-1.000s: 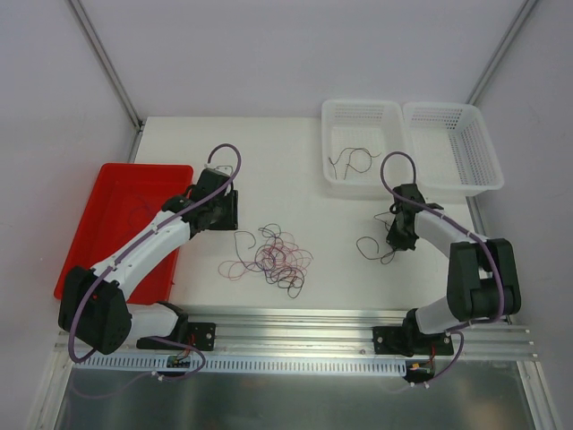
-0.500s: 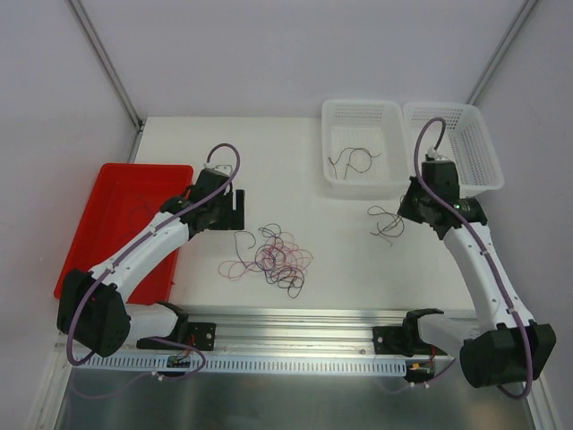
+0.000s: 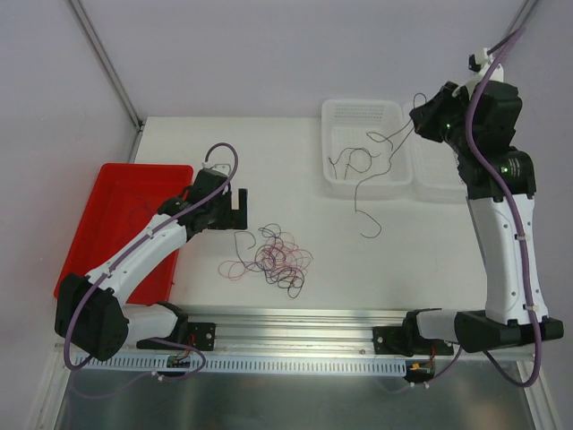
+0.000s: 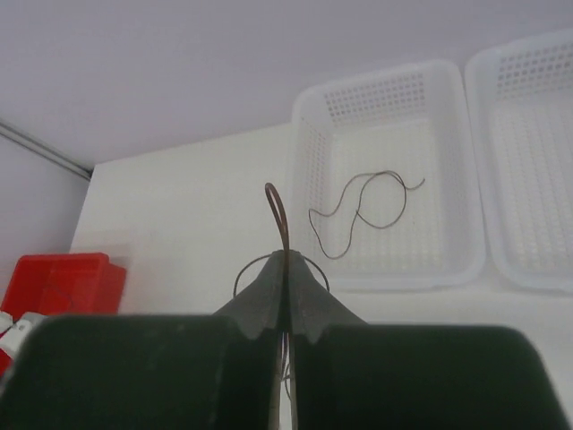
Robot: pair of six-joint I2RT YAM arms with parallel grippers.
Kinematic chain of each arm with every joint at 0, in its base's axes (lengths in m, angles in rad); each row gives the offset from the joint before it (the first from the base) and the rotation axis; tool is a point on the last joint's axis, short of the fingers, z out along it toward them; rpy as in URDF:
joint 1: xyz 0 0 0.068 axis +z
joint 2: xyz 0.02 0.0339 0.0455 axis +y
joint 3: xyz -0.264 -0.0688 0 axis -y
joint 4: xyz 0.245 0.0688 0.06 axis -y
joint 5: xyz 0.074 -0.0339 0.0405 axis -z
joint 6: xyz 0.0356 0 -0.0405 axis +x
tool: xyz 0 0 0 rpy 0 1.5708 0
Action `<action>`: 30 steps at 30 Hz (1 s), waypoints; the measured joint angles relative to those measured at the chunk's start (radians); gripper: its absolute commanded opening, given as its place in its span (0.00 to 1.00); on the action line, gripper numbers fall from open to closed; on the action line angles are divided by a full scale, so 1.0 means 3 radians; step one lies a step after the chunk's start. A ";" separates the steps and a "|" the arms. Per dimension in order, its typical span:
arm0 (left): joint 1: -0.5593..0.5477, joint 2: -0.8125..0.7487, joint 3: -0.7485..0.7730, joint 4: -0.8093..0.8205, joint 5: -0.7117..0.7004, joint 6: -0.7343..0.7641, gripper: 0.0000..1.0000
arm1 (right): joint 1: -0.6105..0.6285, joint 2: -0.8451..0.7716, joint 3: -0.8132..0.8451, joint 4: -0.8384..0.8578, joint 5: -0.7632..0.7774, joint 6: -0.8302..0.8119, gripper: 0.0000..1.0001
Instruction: Untangle the cables
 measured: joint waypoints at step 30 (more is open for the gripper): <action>0.0000 0.0043 -0.0003 0.0001 -0.0033 0.0052 0.99 | -0.0032 0.1530 -0.0404 0.0572 -0.0065 -0.0252 0.86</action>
